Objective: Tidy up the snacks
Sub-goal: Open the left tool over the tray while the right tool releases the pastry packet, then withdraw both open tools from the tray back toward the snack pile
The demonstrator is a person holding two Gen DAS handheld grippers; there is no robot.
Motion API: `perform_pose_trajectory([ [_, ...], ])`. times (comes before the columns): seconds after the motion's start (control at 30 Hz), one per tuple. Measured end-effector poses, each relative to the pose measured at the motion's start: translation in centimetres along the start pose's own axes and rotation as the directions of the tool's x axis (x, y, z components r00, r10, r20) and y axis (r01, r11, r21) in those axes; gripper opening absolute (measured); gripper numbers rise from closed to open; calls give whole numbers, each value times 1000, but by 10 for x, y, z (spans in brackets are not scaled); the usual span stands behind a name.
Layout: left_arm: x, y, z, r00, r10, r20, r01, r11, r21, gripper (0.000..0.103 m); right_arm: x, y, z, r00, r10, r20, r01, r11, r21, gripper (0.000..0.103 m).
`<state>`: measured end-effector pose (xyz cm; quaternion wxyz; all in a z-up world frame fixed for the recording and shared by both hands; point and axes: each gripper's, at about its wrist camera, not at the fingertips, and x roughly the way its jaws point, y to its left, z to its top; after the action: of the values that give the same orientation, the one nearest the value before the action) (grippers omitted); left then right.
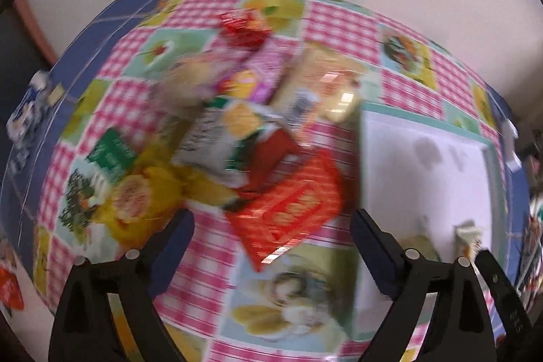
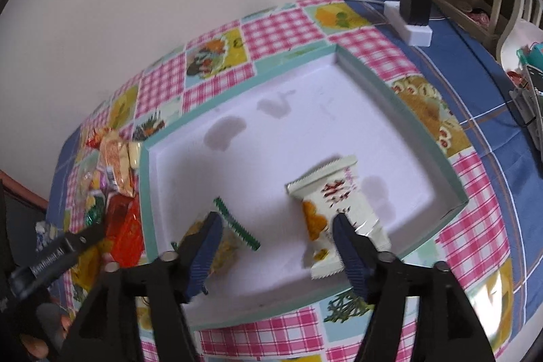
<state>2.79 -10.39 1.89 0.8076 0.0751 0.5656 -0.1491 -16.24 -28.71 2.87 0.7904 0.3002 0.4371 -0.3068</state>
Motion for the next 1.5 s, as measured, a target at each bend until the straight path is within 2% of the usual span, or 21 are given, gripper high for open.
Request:
perform_pose_trajectory([
  [0.3,10,48,0,997,74,-10,-75,992,-98,96,5,20,-12,999,-24,-22,23,999,-29,102],
  [0.67,3,91,4,994,108,-4,-108,986,-124,96,-5,40,-16,1000,0,-1,0,999,-35,102],
  [0.97,-9,139,8,994,110,21,-103,971,-216,96,-19,63,-11,997,33,64,-30,999,-42,102],
  [1.27,-17,182,11,994,96,42,-78,945,-319,96,-8,100,-10,998,12,56,-7,996,-83,101],
  [1.5,-8,197,15,997,81,21,-68,932,-355,96,12,150,-15,999,34,1,-34,989,-147,101],
])
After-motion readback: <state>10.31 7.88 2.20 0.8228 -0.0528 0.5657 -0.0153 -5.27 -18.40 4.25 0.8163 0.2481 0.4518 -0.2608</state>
